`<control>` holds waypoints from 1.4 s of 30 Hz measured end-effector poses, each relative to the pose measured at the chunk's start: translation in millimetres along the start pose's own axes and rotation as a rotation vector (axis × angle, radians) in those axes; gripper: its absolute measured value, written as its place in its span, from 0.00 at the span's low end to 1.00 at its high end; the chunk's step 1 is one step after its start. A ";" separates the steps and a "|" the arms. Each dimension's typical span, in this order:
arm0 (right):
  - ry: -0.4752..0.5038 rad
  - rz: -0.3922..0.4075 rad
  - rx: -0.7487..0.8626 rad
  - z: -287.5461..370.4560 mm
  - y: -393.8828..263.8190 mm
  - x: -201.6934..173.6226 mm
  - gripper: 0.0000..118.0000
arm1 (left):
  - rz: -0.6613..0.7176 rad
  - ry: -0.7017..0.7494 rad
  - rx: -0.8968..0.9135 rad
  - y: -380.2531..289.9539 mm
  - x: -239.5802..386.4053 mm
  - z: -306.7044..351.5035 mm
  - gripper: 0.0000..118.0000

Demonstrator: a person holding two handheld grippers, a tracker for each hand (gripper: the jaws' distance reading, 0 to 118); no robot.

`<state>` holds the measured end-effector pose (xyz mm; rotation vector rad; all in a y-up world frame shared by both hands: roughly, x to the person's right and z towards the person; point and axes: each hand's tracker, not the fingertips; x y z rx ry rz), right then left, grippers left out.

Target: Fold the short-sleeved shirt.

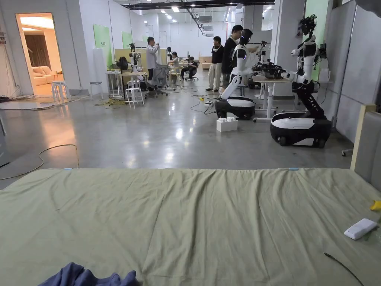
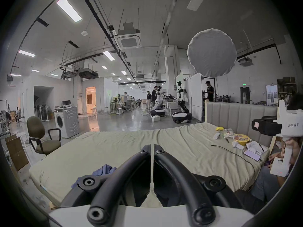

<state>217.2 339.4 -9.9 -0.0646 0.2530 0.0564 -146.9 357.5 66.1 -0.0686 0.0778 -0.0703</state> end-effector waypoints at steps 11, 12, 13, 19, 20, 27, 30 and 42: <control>0.008 0.010 0.022 3.9 5.7 0.9 0.00 | 0.040 -0.037 0.004 0.7 0.2 1.8 0.02; 0.009 0.006 0.021 3.7 5.6 1.2 0.00 | 0.046 -0.041 0.004 0.5 0.1 1.8 0.02; 0.010 0.002 0.020 3.5 5.4 1.5 0.01 | 0.046 -0.043 0.004 0.4 0.4 1.7 0.02; 0.010 -0.006 0.018 3.5 5.4 2.3 0.00 | 0.044 -0.054 0.012 2.7 0.9 1.0 0.02; 0.011 -0.009 0.017 3.1 5.3 2.3 0.01 | 0.047 -0.055 0.013 2.1 0.0 0.7 0.02; 0.023 -0.008 0.004 1.9 2.9 0.1 0.01 | 0.043 -0.057 0.009 1.9 -1.2 0.1 0.02; 0.021 -0.014 0.001 1.3 2.0 0.0 0.00 | 0.044 -0.099 0.035 -1.7 -3.6 3.7 0.02; 0.009 -0.055 -0.019 1.6 -7.3 8.1 0.00 | 0.127 -0.073 -0.090 -23.0 -41.6 -7.5 0.27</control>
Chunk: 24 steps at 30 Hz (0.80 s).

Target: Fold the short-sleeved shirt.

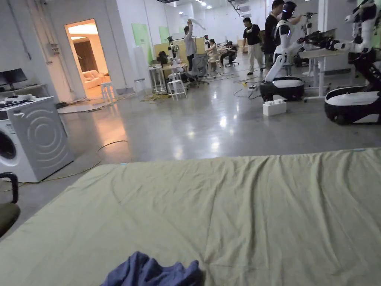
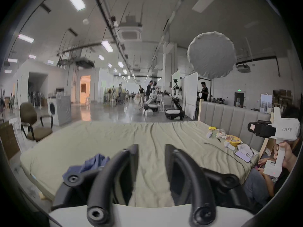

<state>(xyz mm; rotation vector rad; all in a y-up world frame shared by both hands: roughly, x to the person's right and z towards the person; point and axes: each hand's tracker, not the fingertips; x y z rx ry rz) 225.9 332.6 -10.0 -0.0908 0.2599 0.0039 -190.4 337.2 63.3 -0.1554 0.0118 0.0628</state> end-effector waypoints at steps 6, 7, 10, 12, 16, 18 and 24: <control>0.006 -0.060 -0.095 -18.2 -15.2 -1.1 0.01 | -0.074 0.080 -0.205 -35.3 -55.4 -51.8 0.56; 0.007 -0.061 -0.112 -21.2 -18.4 -2.2 0.01 | -0.066 0.078 -0.244 -43.9 -65.0 -66.8 0.61; 0.008 -0.042 -0.152 -26.3 -27.4 -5.1 0.00 | 0.025 0.024 -0.339 -72.2 -96.9 -116.9 0.72; 0.000 -0.020 -0.183 -28.6 -33.3 -6.0 0.00 | 0.056 0.061 -0.422 -91.5 -115.2 -155.5 0.75; -0.030 0.008 -0.254 -33.3 -44.9 -2.3 0.01 | 0.043 0.132 -0.574 -133.2 -149.5 -223.5 0.75; -0.052 0.001 -0.284 -35.7 -51.0 1.2 0.00 | 0.025 0.174 -0.611 -148.1 -160.9 -245.6 0.74; -0.092 -0.007 -0.368 -43.7 -65.2 6.6 0.01 | 0.112 0.115 -0.720 -180.3 -179.2 -286.7 0.72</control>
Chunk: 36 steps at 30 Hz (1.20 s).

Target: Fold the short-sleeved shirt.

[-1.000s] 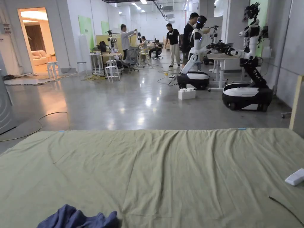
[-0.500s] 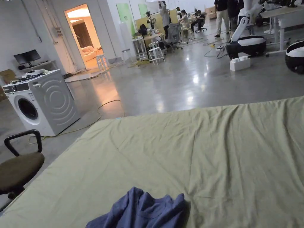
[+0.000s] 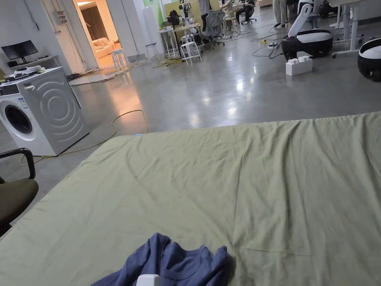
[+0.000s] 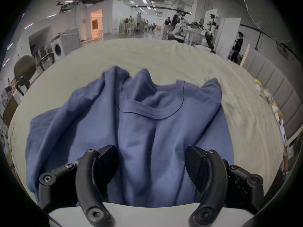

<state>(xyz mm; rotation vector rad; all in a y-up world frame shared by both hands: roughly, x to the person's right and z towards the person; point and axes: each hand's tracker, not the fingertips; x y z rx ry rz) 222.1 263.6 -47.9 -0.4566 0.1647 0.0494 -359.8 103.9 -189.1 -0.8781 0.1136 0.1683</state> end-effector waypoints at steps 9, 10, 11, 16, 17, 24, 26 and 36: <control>0.012 -0.033 -0.042 -9.4 -7.6 1.1 0.01 | 0.087 0.026 0.031 5.0 -5.6 0.3 0.04; 0.011 -0.032 -0.039 -8.4 -7.2 0.9 0.01 | 0.118 0.034 0.013 4.4 -7.8 -2.2 0.04; 0.012 -0.030 -0.035 -6.5 -6.5 1.5 0.00 | 0.118 0.030 0.014 6.1 -9.1 -0.1 0.04; 0.032 -0.042 -0.022 -1.3 -10.7 11.8 0.01 | 0.334 -0.110 0.172 31.5 -12.2 31.5 0.03; 0.030 -0.051 -0.029 -0.5 -11.6 13.5 0.01 | 0.369 -0.145 0.229 43.6 -7.3 41.9 0.03; -0.009 -0.083 -0.005 20.7 -21.0 33.9 0.00 | 0.211 -0.216 0.382 148.1 67.1 68.0 0.03; -0.037 -0.102 -0.013 24.9 -24.7 42.4 0.01 | 0.192 -0.300 0.449 181.8 97.7 74.3 0.03; -0.154 -0.222 -0.018 47.8 -39.5 77.0 0.01 | -0.275 -0.592 0.423 229.2 346.8 77.5 0.03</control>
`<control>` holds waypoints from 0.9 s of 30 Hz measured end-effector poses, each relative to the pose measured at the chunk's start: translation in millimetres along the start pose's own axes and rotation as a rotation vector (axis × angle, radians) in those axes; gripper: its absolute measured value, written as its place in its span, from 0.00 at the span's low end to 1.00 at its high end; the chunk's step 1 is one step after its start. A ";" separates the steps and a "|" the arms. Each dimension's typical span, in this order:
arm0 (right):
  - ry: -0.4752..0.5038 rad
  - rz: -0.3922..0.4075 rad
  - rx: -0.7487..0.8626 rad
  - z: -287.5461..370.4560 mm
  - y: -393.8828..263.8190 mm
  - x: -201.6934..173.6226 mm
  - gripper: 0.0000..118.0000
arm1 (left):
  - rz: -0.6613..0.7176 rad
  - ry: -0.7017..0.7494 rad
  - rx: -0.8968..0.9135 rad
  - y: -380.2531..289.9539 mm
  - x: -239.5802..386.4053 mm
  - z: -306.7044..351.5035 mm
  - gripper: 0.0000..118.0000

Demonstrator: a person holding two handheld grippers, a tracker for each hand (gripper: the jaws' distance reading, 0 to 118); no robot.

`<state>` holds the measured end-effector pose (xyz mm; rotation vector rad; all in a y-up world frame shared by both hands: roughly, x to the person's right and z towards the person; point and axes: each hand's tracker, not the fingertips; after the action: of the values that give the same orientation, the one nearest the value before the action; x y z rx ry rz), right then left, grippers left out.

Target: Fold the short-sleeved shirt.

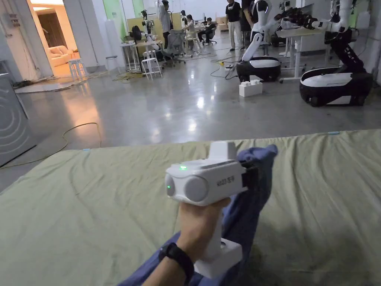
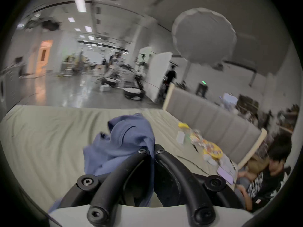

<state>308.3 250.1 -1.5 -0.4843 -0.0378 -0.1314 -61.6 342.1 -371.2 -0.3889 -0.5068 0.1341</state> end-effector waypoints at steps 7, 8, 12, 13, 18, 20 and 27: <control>-0.008 -0.002 -0.005 9.8 -7.8 8.3 0.01 | 0.039 -0.281 -0.250 -155.8 141.3 -50.0 0.03; -0.006 0.002 -0.005 11.1 -8.6 8.8 0.01 | 0.032 -0.322 -0.296 -178.3 160.6 -52.2 0.03; -0.012 0.025 -0.011 15.5 -12.4 9.6 0.01 | 0.076 -0.379 -0.401 -242.6 212.0 -54.2 0.04; -0.011 0.033 -0.012 16.5 -14.0 9.8 0.01 | 0.067 -0.367 -0.401 -253.8 222.1 -53.0 0.05; 0.004 0.036 -0.029 16.2 -17.8 7.6 0.01 | 0.060 -0.349 -0.451 -266.0 222.7 -46.0 0.73; 0.034 0.038 -0.014 16.1 -14.6 2.5 0.00 | 0.087 -0.325 -0.405 -249.1 208.4 -20.5 0.74; 0.161 0.139 0.133 16.8 22.6 -27.9 0.00 | -0.092 -0.131 -0.051 -175.1 128.8 147.7 0.74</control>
<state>283.6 281.1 1.0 -0.3414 0.1440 -0.0305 -18.0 258.2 -126.0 -0.4070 -0.6575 0.0579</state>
